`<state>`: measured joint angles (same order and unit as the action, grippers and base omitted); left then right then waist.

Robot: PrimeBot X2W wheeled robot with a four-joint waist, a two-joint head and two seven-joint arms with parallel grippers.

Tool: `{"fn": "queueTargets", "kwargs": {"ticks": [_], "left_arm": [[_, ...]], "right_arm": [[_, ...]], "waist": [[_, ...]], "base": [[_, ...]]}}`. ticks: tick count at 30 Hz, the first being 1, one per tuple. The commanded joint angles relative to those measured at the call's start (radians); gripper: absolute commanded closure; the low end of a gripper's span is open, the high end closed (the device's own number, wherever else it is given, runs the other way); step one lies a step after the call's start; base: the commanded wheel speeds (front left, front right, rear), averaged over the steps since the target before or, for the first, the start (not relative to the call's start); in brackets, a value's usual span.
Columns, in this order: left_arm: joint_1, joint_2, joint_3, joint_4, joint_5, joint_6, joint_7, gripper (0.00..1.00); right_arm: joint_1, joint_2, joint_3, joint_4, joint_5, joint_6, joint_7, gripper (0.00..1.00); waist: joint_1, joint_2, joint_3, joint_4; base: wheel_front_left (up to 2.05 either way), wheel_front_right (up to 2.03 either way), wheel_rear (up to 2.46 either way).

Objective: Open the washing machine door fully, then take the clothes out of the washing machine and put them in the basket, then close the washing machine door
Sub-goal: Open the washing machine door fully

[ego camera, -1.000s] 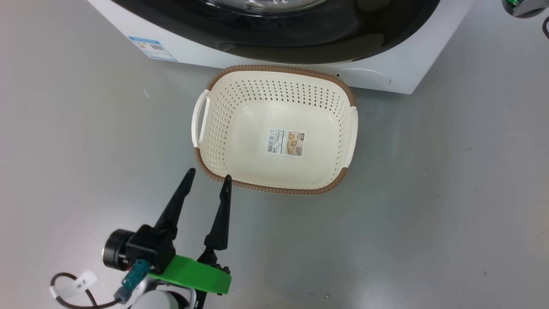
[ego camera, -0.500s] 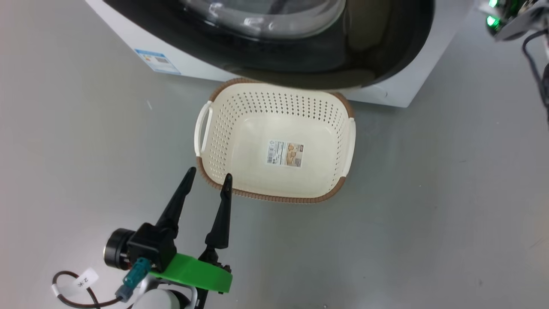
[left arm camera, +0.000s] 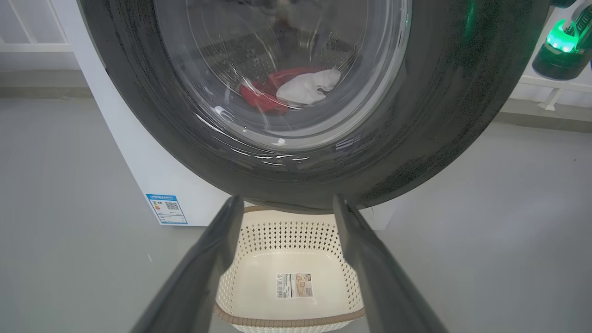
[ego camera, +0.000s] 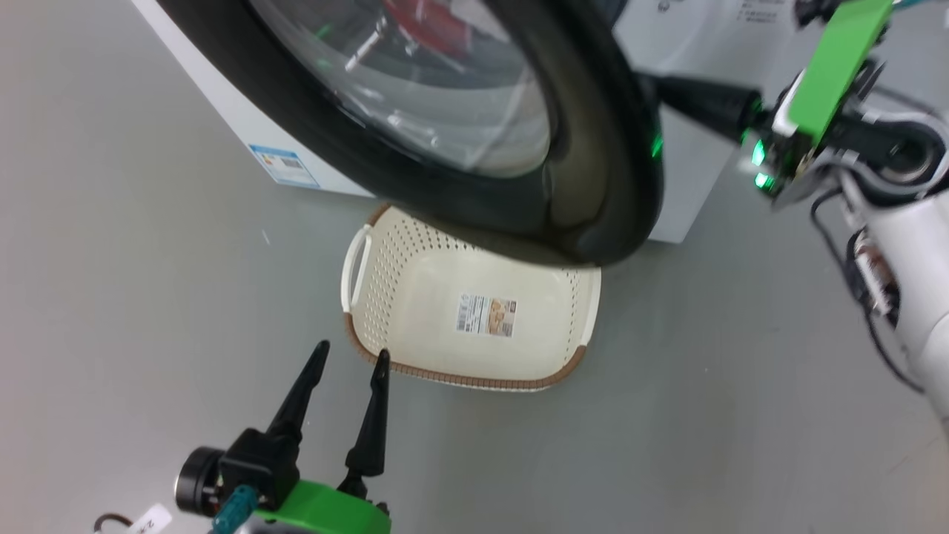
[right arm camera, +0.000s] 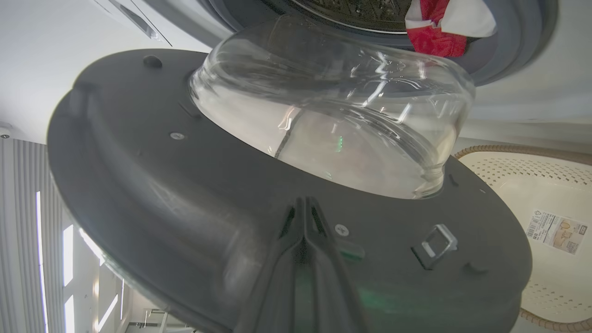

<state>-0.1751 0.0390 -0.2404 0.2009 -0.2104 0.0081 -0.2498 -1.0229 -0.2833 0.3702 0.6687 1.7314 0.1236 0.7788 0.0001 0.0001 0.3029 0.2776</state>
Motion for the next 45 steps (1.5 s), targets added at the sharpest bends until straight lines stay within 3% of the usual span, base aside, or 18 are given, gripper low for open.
{"fn": "queueTargets", "kwargs": {"ticks": [1,23,45], "left_arm": [[0.012,0.011,0.038,-0.022,0.009,-0.003,-0.012,0.0],[0.159,0.011,0.105,-0.027,0.038,-0.006,-0.012,0.0],[0.202,0.011,0.137,-0.047,0.035,0.006,-0.012,0.0]], "right_arm": [[0.028,0.026,0.014,-0.035,-0.007,0.007,0.011,1.0],[0.349,0.155,0.034,-0.214,-0.05,0.007,0.011,1.0],[0.459,0.226,0.074,-0.27,-0.099,0.007,-0.025,1.0]], "waist": [[-0.0001,-0.0001,-0.032,0.001],[-0.0001,-0.0001,-0.21,0.066],[-0.0001,-0.0001,-0.262,0.212]], "base": [[0.0,0.0,0.0],[0.0,0.0,0.0],[0.0,0.0,0.0]]}}
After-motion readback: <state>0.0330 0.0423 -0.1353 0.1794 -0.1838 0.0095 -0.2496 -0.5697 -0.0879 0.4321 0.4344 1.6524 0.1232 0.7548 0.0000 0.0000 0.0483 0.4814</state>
